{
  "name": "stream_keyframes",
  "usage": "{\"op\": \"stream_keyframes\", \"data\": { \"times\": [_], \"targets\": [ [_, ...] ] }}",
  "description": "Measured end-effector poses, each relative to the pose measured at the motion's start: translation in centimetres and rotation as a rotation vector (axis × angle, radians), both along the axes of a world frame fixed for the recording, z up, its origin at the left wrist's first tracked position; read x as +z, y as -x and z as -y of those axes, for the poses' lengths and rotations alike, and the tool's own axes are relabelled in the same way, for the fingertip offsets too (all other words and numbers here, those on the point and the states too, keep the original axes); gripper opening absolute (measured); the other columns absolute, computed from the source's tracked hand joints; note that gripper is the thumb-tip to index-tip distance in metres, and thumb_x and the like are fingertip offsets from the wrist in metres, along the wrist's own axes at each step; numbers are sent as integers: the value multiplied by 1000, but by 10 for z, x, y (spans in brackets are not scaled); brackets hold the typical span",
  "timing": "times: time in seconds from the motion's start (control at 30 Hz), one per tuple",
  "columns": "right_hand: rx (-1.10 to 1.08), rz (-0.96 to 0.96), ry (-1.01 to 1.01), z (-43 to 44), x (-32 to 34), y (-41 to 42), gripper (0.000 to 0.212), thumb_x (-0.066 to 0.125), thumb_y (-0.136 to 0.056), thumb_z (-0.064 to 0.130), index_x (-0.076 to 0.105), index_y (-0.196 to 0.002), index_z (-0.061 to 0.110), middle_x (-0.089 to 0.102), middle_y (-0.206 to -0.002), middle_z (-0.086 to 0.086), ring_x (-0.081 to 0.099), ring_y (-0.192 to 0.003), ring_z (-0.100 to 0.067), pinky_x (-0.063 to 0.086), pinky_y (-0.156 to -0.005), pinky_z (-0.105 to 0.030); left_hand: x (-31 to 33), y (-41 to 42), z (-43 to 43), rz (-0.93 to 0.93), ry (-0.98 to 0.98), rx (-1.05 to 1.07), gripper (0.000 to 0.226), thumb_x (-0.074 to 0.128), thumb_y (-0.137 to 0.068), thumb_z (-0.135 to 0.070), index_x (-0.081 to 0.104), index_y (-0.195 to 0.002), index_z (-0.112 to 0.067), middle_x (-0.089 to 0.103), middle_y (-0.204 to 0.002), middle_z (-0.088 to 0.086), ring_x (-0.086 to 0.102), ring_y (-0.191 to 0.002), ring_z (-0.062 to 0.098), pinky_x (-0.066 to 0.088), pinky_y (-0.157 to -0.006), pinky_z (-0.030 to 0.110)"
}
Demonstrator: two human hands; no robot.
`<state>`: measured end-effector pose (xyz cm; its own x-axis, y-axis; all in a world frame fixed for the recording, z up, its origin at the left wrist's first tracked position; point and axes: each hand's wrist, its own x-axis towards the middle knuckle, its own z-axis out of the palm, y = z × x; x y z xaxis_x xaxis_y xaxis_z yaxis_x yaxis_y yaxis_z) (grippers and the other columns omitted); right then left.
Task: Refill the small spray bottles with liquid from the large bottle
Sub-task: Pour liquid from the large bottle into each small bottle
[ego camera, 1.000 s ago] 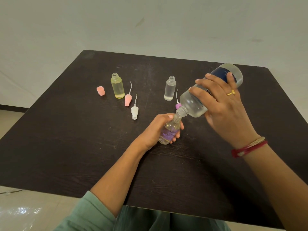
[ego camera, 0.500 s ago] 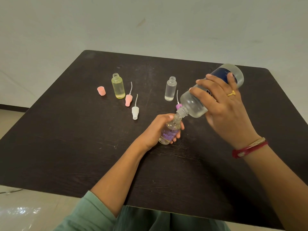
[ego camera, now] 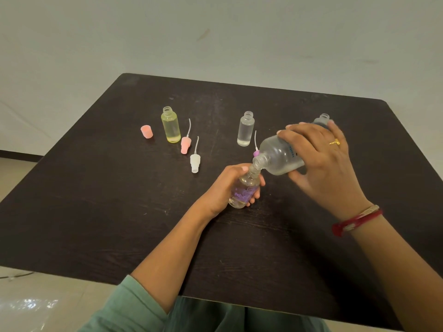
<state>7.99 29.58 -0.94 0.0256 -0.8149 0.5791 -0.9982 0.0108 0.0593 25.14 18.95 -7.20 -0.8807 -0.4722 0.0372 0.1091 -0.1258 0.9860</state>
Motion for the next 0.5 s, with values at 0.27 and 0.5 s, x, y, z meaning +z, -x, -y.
{"op": "stream_keyframes", "data": {
  "times": [0.27, 0.5],
  "targets": [
    [115, 1003, 118, -7, -22, -11, 72, 87, -62, 31, 50, -123, 22, 56, -118, 20, 55, -109, 1, 45, -88, -13, 1, 1, 0, -145, -130, 126, 46, 36, -80, -46, 64, -80, -9, 59, -64, 7, 56, -59, 19, 49, -57, 30],
    [87, 1437, 347, -9, -48, -11, 80, 83, -64, 51, 52, -126, 11, 63, -118, -3, 61, -111, -26, 50, -93, -48, 1, 1, 1, -182, -182, 253, 47, 27, -85, -38, 63, -81, -9, 60, -65, 7, 56, -60, 19, 49, -58, 31]
  ]
}}
